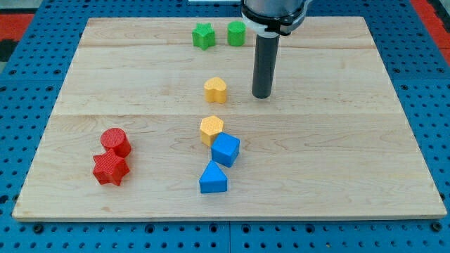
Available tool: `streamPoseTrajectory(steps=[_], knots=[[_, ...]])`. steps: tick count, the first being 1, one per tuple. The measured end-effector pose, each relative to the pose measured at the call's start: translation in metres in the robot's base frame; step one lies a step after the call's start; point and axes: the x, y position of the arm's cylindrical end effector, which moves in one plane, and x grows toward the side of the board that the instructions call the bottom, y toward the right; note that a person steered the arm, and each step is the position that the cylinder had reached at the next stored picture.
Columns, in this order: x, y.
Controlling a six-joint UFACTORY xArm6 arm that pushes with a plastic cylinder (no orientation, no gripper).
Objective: Move the yellow heart to the top right of the blue cube
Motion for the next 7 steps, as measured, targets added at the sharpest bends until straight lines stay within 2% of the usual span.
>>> streamPoseTrajectory(steps=[2, 3, 4, 5, 7], knots=[[-0.016, -0.010], [-0.039, -0.036], [-0.042, -0.094], [-0.036, -0.119], [-0.023, -0.071]])
